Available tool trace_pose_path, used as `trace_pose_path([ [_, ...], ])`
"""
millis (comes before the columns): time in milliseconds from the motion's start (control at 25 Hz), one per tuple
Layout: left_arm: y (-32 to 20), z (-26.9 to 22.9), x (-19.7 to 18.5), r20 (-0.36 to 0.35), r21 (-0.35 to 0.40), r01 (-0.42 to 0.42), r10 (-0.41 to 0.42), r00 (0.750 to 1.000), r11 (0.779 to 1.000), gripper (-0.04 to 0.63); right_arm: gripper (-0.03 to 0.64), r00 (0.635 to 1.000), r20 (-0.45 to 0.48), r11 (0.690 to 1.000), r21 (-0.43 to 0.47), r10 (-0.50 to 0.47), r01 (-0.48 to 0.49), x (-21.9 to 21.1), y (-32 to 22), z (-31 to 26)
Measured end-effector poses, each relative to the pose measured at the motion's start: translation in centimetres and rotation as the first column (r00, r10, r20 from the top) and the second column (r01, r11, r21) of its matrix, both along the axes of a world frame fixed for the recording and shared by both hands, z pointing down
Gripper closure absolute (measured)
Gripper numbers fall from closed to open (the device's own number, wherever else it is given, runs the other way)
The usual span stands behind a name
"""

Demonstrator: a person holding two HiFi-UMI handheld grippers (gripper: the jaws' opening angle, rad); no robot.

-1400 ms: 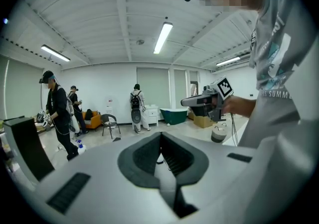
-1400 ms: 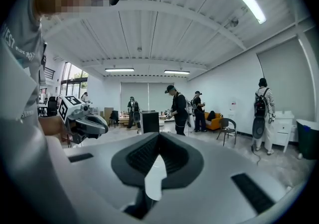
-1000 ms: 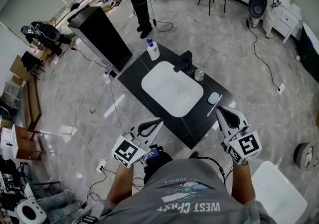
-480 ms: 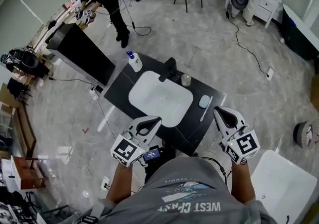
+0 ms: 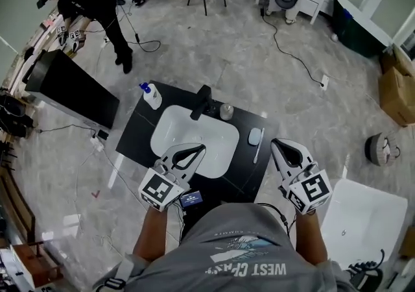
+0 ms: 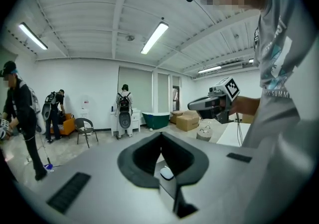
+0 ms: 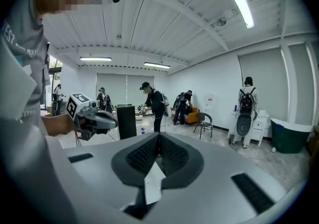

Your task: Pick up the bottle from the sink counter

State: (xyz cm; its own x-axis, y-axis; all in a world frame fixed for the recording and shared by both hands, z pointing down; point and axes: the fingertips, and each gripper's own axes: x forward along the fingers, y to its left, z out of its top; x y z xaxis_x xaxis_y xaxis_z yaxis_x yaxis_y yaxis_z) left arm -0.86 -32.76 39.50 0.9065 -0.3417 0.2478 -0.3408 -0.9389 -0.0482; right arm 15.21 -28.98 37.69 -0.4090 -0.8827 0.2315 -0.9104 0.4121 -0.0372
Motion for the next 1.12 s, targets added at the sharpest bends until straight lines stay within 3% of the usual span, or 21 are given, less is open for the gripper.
trace_pose_path([
  [320,-3.1,0.9,-0.8,-0.038,-0.044,-0.092,0.090,0.995,0.995,0.591,0.615,0.996,-0.064,0.997,-0.053,0.054,-0.058,-2.1,-1.8,-0.7],
  [480,-4.2,1.1,-1.0,-0.032,-0.046,-0.089,0.087,0.996,0.995,0.591,0.615,0.997,-0.074,0.996,-0.074,0.036,-0.041,-2.4,-3.3,-0.1],
  [720,-5.4,1.8,-1.6,-0.006,-0.054,0.009,-0.009,1.000,0.999,0.591,0.614,0.997,-0.060,0.993,-0.108,-0.056,0.049,-2.7,-6.5,1.7],
  [840,-5.7,2.1,-1.8,-0.036,-0.080,0.077,-0.080,0.996,0.994,0.591,0.614,0.993,-0.060,0.988,-0.119,-0.104,0.097,-2.4,-8.2,2.5],
  [1000,-6.3,3.4,-1.5,0.013,-0.107,0.136,-0.136,0.991,0.985,0.591,0.614,0.986,-0.040,0.977,-0.144,-0.164,0.157,-2.3,-10.1,4.0],
  [1120,-6.4,3.6,-1.0,0.011,-0.119,0.163,-0.163,0.987,0.980,0.591,0.614,0.978,-0.028,0.964,-0.177,-0.208,0.200,-2.4,-11.0,5.9],
])
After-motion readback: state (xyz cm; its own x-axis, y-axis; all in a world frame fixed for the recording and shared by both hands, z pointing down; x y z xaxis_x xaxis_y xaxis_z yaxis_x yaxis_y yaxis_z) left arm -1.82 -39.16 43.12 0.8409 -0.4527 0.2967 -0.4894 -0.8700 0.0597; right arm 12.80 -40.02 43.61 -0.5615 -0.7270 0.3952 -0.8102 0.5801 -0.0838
